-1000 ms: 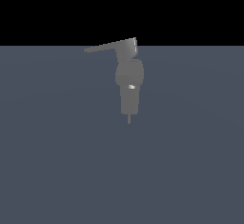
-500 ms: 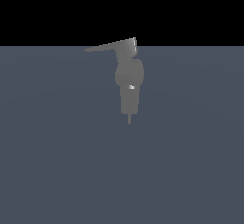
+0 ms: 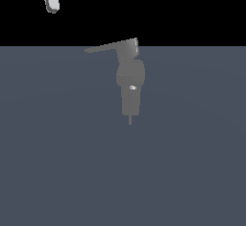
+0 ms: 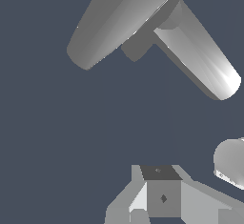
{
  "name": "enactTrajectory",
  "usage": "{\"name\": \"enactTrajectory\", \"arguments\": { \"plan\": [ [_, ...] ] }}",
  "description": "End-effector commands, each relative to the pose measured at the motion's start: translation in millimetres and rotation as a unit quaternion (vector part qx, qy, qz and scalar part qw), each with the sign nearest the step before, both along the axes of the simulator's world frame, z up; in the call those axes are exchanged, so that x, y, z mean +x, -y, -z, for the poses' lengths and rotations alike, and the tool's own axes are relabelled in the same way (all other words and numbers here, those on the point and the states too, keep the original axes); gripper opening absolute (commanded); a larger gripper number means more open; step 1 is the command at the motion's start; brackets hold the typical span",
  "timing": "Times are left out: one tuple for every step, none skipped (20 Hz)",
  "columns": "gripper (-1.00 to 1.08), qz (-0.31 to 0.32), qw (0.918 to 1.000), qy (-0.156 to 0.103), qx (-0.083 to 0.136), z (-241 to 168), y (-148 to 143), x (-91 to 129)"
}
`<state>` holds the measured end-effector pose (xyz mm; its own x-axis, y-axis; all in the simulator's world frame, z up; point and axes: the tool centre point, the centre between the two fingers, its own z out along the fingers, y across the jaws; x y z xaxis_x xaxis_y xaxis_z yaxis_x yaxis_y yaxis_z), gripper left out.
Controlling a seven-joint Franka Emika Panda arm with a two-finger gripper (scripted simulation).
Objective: Turn on the faucet by rotating a designated handle.
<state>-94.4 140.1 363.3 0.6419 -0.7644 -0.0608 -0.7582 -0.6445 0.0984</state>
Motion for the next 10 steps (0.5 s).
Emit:
{"name": "enactTrajectory", "arguments": {
  "plan": [
    [-1.00,0.028,0.9996,-0.002,-0.003,6.9,-1.8,12.3],
    [-1.00,0.038,0.9992,-0.003,-0.004,9.6,-2.2,17.2],
    [-1.00,0.049,0.9988,-0.004,-0.005,12.4,-2.5,22.2],
    [-1.00,0.060,0.9981,-0.006,-0.007,15.2,-2.7,27.2],
    [-1.00,0.072,0.9974,-0.007,-0.008,18.0,-2.7,32.2],
    [-1.00,0.083,0.9965,-0.008,-0.009,20.9,-2.6,37.3],
    [-1.00,0.094,0.9955,-0.009,-0.011,23.8,-2.4,42.4],
    [-1.00,0.105,0.9943,-0.010,-0.012,26.8,-2.0,47.5],
    [-1.00,0.117,0.9930,-0.011,-0.014,29.8,-1.6,52.8],
    [-1.00,0.129,0.9915,-0.012,-0.015,32.9,-0.9,58.0]
  ]
}}
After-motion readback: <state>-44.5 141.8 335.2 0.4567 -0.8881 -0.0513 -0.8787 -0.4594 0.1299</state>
